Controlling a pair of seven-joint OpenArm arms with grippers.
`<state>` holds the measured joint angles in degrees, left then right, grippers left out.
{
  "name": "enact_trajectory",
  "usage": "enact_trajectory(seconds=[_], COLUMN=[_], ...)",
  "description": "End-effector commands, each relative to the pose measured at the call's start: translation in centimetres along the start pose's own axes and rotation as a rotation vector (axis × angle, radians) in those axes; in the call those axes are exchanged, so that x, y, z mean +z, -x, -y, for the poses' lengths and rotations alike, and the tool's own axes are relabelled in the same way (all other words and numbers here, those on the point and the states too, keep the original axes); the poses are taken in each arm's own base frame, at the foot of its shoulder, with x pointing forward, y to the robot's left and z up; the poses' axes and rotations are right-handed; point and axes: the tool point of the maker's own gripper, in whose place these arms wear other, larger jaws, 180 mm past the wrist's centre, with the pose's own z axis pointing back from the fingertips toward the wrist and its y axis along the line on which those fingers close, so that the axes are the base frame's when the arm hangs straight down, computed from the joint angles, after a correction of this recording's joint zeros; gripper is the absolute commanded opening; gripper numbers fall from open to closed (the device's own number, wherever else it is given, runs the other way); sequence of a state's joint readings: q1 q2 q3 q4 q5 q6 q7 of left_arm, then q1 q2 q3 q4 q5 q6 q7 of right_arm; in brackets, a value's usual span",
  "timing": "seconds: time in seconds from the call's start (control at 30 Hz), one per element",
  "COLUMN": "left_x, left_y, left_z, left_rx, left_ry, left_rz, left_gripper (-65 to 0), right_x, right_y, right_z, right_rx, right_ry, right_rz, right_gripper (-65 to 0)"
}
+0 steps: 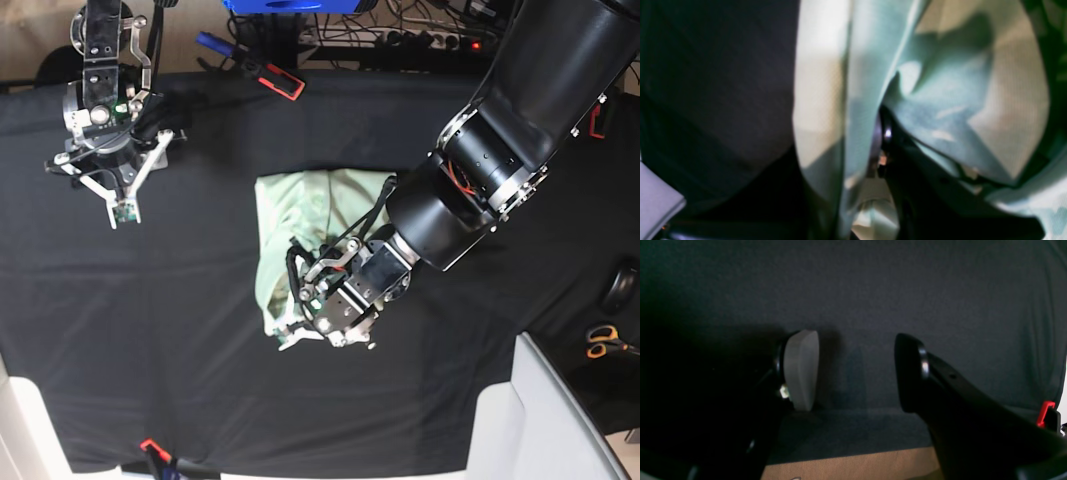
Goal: Fold the T-shirt properly
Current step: 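Drag the folded shirt with the left gripper toward the table center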
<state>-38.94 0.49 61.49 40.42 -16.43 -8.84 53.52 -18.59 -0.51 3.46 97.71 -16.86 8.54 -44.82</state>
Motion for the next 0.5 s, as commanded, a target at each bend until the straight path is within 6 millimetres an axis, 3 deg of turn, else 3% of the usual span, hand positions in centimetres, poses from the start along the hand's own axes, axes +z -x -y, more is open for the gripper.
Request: enact_trajectory(seconds=[0.0,0.13,0.47], left_x=[1.3,0.7,-2.0], left_y=[-2.8,-2.8,1.2], left_z=[-1.5,-1.6,-2.0], left_rx=[-0.002,0.007,0.066], left_ry=[-0.037,-0.037,-0.031], left_rz=[0.062,0.045,-0.053], left_gripper=[-65.0,-65.0,-65.0], right_x=[0.3,0.3,0.2], right_y=[-0.8,-0.8,-1.2], right_z=[0.5,0.5,0.6], right_rx=[-0.001,-0.002,-0.005], right_ry=[0.016,0.016,0.02], right_rz=[0.028,0.03,0.024], right_gripper=[-30.0,-30.0,-30.0])
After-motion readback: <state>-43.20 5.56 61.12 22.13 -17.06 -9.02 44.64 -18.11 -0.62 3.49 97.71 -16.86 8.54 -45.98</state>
